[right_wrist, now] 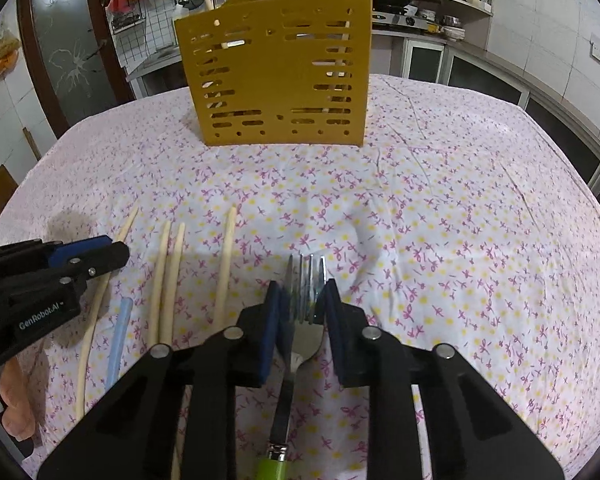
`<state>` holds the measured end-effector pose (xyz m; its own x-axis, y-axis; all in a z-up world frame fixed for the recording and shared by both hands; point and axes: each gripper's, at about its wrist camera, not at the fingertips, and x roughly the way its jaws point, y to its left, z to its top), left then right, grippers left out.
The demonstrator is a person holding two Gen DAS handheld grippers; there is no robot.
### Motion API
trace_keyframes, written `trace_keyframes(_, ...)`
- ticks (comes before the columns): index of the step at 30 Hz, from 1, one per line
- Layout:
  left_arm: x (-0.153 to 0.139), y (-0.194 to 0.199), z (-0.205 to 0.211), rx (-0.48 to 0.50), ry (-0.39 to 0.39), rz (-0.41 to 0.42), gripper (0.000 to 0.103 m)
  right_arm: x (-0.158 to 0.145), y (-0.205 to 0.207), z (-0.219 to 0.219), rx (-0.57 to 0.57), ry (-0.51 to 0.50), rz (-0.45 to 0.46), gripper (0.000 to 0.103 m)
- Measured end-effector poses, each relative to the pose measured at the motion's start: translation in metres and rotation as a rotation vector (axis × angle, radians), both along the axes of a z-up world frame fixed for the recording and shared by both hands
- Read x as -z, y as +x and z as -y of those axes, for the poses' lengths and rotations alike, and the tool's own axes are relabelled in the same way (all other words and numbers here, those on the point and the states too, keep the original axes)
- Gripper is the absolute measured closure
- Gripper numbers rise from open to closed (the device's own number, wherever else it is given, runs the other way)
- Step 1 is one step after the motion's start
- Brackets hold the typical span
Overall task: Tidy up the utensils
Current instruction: 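Grasp the green-handled fork with the right gripper while the left grasps a chopstick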
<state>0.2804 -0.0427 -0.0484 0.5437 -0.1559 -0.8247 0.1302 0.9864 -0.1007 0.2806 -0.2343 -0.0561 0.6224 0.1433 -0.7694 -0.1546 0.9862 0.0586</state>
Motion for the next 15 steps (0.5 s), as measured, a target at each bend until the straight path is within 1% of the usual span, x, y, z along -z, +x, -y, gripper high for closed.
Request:
trace_keyframes(2, 0.0, 0.002, -0.002, 0.001, -0.012, -0.006, 0.089, 0.0, 0.001, 0.001, 0.002, 0.008, -0.004, 0.08)
trace_keyframes(4, 0.0, 0.004, 0.0, 0.003, -0.02, -0.014, 0.09, 0.001, 0.003, -0.001, 0.002, -0.007, -0.008, 0.08)
trace_keyframes(8, 0.001, 0.006, 0.006, 0.013, 0.01, -0.008, 0.09, 0.001, 0.008, -0.009, 0.001, -0.046, -0.01, 0.08)
trace_keyframes(10, 0.0, 0.006, 0.008, 0.017, 0.016, -0.007, 0.09, 0.002, 0.009, -0.011, 0.003, -0.05, -0.01, 0.08)
trace_keyframes(12, 0.0, 0.006, 0.007, 0.017, 0.013, -0.004, 0.094, 0.001, 0.009, -0.01, -0.001, -0.039, -0.007, 0.08)
trace_keyframes(15, 0.001, 0.005, 0.006, 0.016, -0.008, -0.003, 0.095, 0.0, 0.007, -0.006, 0.001, -0.014, 0.001, 0.08)
